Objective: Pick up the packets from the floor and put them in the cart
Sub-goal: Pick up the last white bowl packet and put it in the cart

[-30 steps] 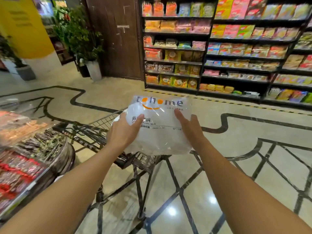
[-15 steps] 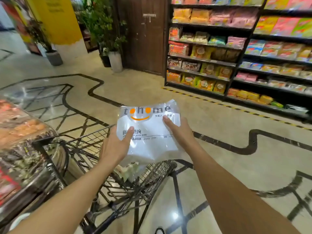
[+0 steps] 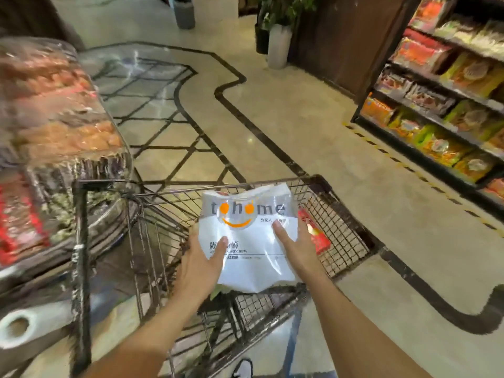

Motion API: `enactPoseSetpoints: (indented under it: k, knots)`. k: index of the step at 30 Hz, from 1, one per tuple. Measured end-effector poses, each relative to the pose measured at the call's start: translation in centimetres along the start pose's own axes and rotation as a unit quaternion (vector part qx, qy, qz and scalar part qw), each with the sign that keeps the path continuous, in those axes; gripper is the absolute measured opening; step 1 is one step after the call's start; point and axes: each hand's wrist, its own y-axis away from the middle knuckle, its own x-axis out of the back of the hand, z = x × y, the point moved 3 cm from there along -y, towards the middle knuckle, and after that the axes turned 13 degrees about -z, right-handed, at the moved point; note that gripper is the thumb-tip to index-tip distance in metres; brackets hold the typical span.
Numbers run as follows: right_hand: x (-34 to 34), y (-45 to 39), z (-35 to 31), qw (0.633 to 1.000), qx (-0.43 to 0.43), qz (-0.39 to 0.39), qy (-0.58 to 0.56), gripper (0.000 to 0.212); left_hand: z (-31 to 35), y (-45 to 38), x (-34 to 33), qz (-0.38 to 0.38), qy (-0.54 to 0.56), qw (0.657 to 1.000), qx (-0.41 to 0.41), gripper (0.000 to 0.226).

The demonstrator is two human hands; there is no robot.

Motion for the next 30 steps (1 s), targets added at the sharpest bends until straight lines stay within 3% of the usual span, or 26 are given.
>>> enactPoseSetpoints:
  k: [5, 7, 10, 20, 22, 25, 30]
  knots:
    - [-1.5, -3.3, 4.8, 0.993, -0.057, -0.093, 0.053, 0.096, -5.2, -0.4, -4.0, 0.024, 0.052, 0.992, 0.115, 0.07]
    - [-1.9, -4.2, 7.0, 0.987, -0.081, -0.13, 0.053, 0.095, -7.0, -0.4, -5.9, 0.04, 0.07, 0.986, 0.149, 0.064]
    - [-1.9, -5.1, 9.5, 0.979, -0.091, -0.179, 0.047, 0.085, -8.8, 0.0, -8.8, 0.045, 0.129, 0.977, 0.165, 0.057]
    - [0.5, -6.2, 12.6, 0.951, -0.07, -0.286, 0.091, 0.119, -10.6, 2.2, -14.1, 0.025, 0.195, 0.949, 0.246, 0.047]
    - [1.0, -6.7, 12.4, 0.951, -0.074, -0.287, 0.086, 0.124, -10.4, 2.1, -13.7, 0.03, 0.202, 0.945, 0.254, 0.06]
    - [1.7, -7.2, 11.3, 0.957, -0.065, -0.265, 0.096, 0.13, -9.1, 2.0, -12.4, 0.053, 0.152, 0.96, 0.231, 0.068]
    - [1.7, -8.1, 8.5, 0.947, -0.013, -0.286, 0.147, 0.12, -5.6, 1.9, -9.7, 0.069, -0.072, 0.975, 0.2, 0.081]
